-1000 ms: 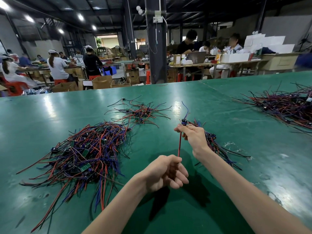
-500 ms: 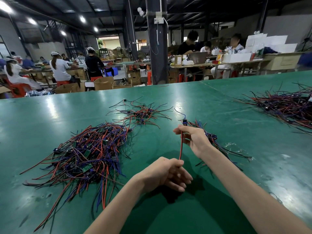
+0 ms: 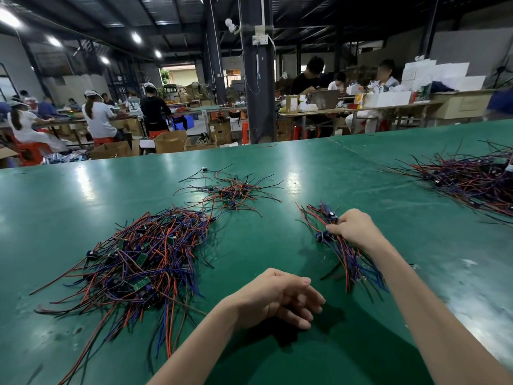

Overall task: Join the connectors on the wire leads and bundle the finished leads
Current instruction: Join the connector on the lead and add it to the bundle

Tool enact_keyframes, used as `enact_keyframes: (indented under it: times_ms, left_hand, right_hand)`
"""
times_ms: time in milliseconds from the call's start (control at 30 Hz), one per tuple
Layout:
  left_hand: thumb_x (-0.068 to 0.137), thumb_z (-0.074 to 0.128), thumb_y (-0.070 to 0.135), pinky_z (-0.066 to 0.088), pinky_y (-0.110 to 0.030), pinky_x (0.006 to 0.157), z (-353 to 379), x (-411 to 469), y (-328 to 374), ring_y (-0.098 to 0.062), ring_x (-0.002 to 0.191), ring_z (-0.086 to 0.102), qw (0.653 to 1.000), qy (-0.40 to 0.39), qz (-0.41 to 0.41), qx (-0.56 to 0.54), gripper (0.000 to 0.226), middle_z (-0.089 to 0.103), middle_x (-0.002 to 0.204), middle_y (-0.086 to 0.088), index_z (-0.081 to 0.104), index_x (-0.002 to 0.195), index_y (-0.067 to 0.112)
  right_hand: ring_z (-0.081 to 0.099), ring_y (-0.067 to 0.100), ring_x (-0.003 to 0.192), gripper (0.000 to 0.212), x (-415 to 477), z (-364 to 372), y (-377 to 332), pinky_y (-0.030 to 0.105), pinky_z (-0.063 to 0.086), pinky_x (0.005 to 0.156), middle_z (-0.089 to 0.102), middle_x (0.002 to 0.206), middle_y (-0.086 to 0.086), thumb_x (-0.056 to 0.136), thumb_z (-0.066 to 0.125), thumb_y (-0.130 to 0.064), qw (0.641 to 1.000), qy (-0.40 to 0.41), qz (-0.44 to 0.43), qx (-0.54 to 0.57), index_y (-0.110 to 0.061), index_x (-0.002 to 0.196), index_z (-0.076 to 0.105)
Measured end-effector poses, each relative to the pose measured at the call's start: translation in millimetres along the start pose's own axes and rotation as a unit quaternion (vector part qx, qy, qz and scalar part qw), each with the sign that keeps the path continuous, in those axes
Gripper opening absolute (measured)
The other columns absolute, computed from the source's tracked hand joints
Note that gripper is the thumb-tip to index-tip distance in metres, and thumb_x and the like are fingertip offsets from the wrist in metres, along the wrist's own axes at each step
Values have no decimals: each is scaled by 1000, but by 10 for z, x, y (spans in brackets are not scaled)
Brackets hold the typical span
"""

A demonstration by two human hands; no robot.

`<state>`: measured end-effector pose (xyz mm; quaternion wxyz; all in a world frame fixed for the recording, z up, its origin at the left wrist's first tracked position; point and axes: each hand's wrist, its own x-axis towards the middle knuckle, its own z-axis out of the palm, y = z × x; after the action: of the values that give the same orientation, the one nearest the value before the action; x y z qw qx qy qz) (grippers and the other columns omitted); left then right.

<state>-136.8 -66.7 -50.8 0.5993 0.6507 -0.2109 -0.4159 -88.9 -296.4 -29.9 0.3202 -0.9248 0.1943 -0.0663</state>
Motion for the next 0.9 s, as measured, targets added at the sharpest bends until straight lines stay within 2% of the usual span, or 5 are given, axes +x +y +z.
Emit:
enact_keyframes:
  times_ms: [433, 500, 600, 767, 900]
  left_hand:
    - [94, 51, 9, 56, -28, 51, -34, 10, 4, -14, 55, 60, 989, 119, 65, 67, 19, 67, 73, -5, 68, 90, 3]
    - [91, 53, 16, 57, -34, 61, -124, 20, -22, -18, 63, 62, 920, 245, 105, 289, 18, 68, 75, -3, 69, 87, 9]
    - [91, 47, 29, 43, -29, 67, -326, -36, -23, -20, 89, 57, 687, 408, 114, 590, 22, 67, 86, 0, 64, 85, 17]
    - [93, 47, 18, 43, -25, 78, -815, -214, 72, -19, 101, 48, 585, 580, 42, 565, 22, 63, 105, -5, 62, 108, 11]
    - [91, 47, 15, 40, -38, 92, -1109, -403, 36, -28, 110, 46, 572, 603, -114, 544, 25, 57, 118, -10, 58, 112, 11]
  right_hand:
    - [52, 34, 111, 43, -143, 255, -153, 35, 43, 80, 51, 120, 15, 83, 65, -24, 971, 108, -11, -213, -8, 118, 46]
    - [44, 31, 117, 48, -159, 349, -173, 38, 41, 90, 44, 126, 12, 84, 62, -27, 956, 119, -59, -260, -12, 125, 42]
    - [37, 27, 125, 44, -171, 469, -174, 40, 34, 97, 43, 134, 5, 88, 53, -27, 938, 100, -98, -318, -17, 129, 41]
    - [23, 25, 137, 53, -217, 626, -156, 45, 25, 108, 36, 145, 4, 90, 45, -28, 929, 20, -78, -362, -12, 139, 34]
    - [6, 29, 146, 70, -284, 695, -225, 52, 13, 114, 18, 155, 8, 90, 47, -31, 927, 43, -98, -360, -10, 149, 15]
